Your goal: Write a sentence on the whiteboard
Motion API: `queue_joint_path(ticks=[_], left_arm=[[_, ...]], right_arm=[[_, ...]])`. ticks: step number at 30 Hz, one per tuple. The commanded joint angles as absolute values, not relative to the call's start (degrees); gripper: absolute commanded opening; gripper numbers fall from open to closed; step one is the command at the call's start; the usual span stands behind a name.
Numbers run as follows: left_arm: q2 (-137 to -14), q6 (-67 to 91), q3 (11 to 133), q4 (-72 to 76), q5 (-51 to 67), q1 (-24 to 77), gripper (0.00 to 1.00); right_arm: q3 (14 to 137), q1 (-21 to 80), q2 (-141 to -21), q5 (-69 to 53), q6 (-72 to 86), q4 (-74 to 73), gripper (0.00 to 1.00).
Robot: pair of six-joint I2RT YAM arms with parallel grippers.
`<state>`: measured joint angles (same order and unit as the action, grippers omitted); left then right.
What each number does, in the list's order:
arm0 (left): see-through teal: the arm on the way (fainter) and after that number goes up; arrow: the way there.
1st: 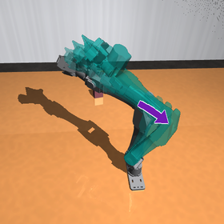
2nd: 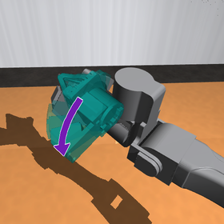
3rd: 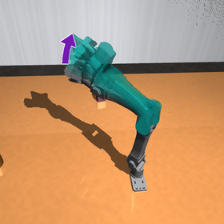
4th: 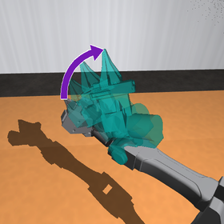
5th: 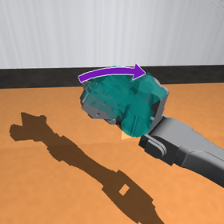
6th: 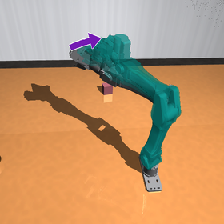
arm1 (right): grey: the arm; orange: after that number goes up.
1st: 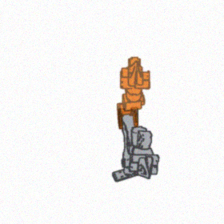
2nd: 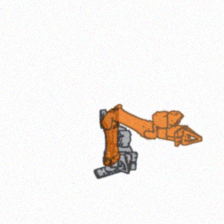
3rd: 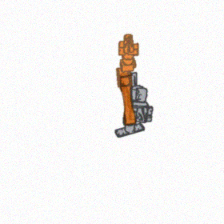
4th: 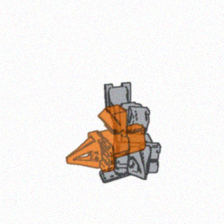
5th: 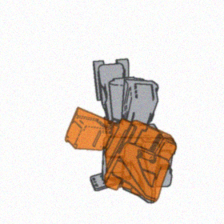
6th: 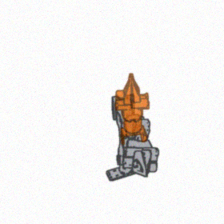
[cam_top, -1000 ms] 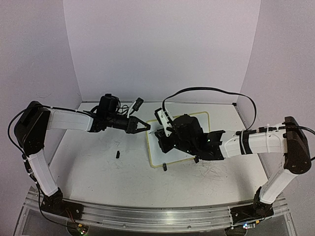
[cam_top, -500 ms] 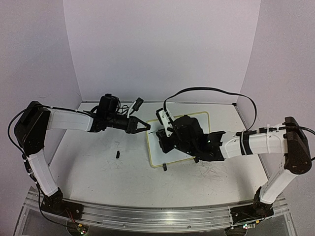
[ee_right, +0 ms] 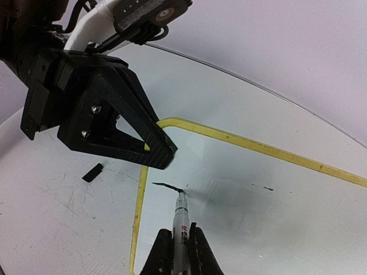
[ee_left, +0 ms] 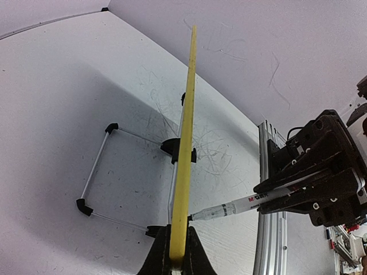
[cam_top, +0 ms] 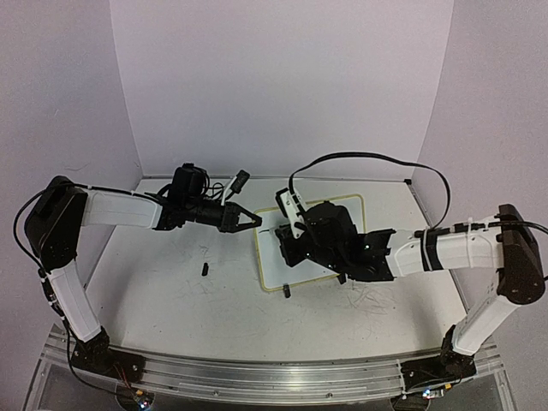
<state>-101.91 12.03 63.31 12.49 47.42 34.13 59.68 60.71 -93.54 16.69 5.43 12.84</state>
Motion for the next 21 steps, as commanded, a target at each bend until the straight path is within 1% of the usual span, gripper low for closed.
queue_joint_path(ticks=[1,4,8,21], left_arm=[[-99.5,11.2,63.1,12.7,46.5,34.6,0.00],[-99.4,11.1,63.1,12.7,46.3,34.6,0.00],[-99.4,11.1,63.1,12.7,46.6,34.6,0.00],[-99.4,11.2,63.1,12.7,46.8,34.6,0.00]], right_arm=[[55.6,59.5,-87.8,11.2,2.4,17.5,0.00],[54.7,59.6,-86.6,11.2,2.2,18.9,0.00],[57.5,59.6,-89.9,10.5,2.1,16.7,0.00],[59.8,59.5,-92.4,8.8,2.4,17.6,0.00]])
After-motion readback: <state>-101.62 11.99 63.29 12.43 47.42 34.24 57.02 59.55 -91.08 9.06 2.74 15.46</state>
